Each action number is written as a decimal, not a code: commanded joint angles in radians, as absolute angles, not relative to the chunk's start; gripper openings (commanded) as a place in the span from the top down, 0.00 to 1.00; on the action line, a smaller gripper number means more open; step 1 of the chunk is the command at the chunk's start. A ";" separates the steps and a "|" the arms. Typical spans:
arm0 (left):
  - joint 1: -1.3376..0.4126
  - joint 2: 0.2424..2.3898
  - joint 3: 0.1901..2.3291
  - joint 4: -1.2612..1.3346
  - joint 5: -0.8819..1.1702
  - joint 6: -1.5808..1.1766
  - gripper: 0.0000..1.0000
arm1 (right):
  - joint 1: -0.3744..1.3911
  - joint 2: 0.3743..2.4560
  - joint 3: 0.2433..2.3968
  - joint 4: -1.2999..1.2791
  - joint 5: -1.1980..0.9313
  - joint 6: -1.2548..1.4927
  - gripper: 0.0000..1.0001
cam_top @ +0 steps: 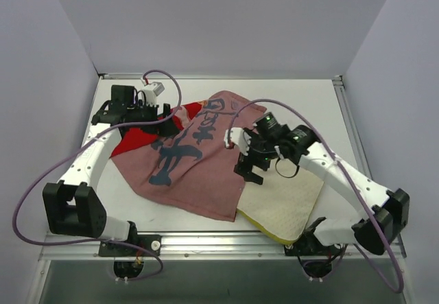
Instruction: Put the pillow into the pillowcase
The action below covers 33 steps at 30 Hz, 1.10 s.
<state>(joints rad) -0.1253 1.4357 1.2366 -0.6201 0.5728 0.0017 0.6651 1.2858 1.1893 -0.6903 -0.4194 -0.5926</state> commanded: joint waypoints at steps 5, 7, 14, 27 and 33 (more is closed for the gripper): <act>-0.075 1.327 1.171 -0.675 0.598 0.090 0.07 | 0.836 1.589 1.244 -0.598 -0.262 -0.473 0.00; -0.075 1.305 1.155 -0.687 0.606 0.148 0.08 | 0.831 1.644 1.261 -0.597 -0.270 -0.420 0.08; -0.147 1.322 1.155 -0.693 0.580 0.291 0.36 | 0.675 1.610 1.152 -0.632 -0.472 -0.460 1.00; -0.423 1.408 1.175 -0.611 0.623 0.587 0.28 | 0.483 1.537 1.288 -0.899 -0.595 -0.615 0.70; -0.455 1.549 1.337 -0.526 0.484 0.376 0.21 | 0.109 1.609 1.454 -0.902 -0.703 -0.399 0.23</act>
